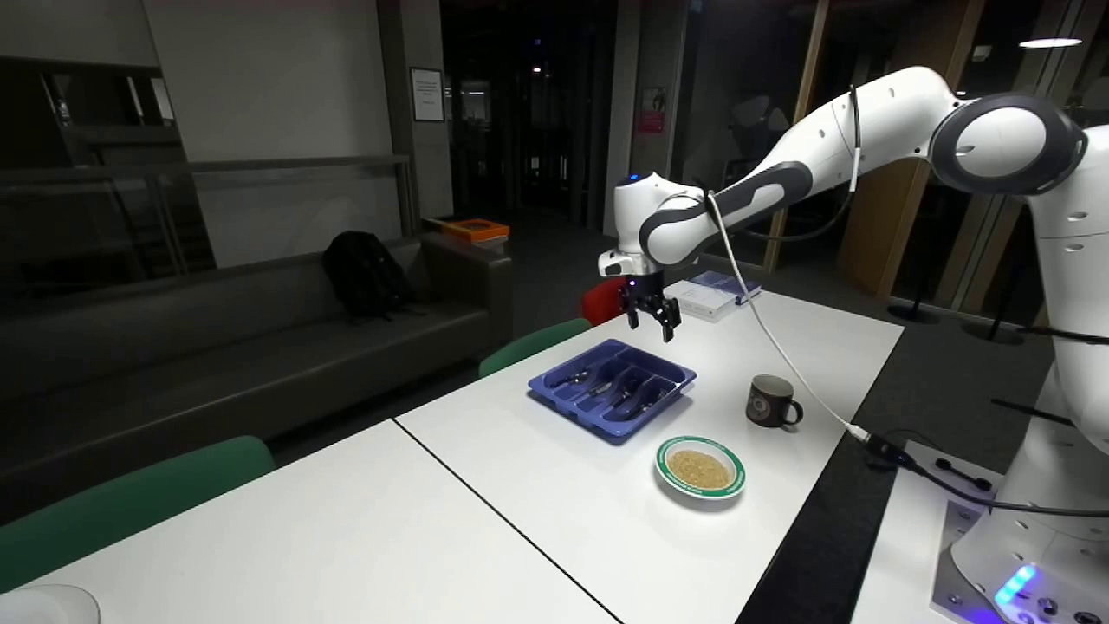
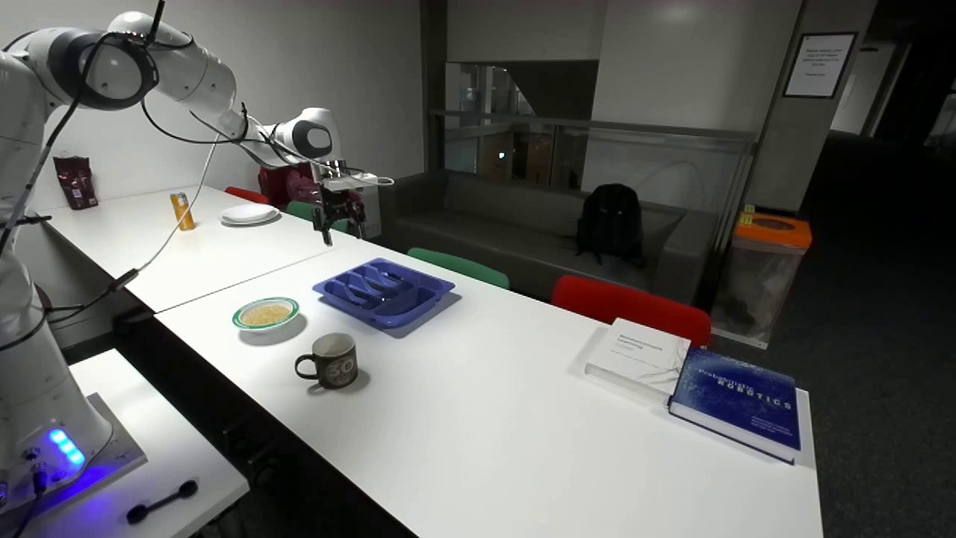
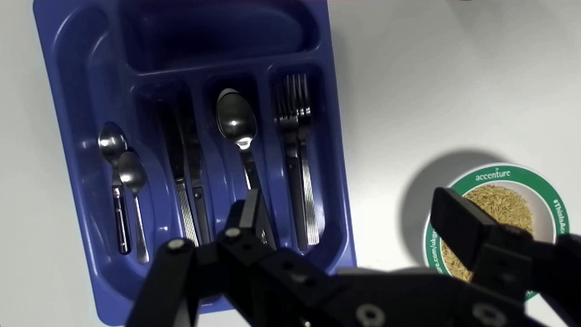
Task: Pick up a silver spoon from the blue tray, use the spoon to scoop up some contents from the bowl, place the contents back in the bowl, put the silver spoon back on the blue tray
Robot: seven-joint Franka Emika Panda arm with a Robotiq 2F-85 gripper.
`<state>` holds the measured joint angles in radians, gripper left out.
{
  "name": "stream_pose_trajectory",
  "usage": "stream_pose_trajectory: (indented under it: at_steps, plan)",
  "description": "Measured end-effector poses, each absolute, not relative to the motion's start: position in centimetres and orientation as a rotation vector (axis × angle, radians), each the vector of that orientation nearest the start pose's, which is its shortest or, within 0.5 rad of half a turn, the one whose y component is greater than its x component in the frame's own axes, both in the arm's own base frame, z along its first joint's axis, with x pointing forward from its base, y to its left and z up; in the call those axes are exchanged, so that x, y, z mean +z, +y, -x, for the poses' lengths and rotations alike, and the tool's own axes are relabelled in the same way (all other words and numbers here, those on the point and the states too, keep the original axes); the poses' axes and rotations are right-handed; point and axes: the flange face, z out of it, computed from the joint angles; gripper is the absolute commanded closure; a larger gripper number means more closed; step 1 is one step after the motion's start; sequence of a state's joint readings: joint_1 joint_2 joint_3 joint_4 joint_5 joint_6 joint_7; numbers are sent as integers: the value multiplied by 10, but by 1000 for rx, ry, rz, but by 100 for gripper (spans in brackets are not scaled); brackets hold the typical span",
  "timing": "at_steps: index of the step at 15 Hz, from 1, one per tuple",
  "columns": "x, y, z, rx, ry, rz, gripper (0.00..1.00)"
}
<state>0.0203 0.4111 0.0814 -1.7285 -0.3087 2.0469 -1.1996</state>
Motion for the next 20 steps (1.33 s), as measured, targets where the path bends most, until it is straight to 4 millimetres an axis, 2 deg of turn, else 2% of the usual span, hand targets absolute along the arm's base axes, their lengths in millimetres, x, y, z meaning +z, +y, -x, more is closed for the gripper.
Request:
stream_pose_trajectory:
  at_steps: [6,15,20]
  plan:
    - [335,48,-648,327,-2178,2448,0]
    - [268,56,-667,187,-2287,2428,0]
    - [251,52,-674,110,-2336,2417,0]
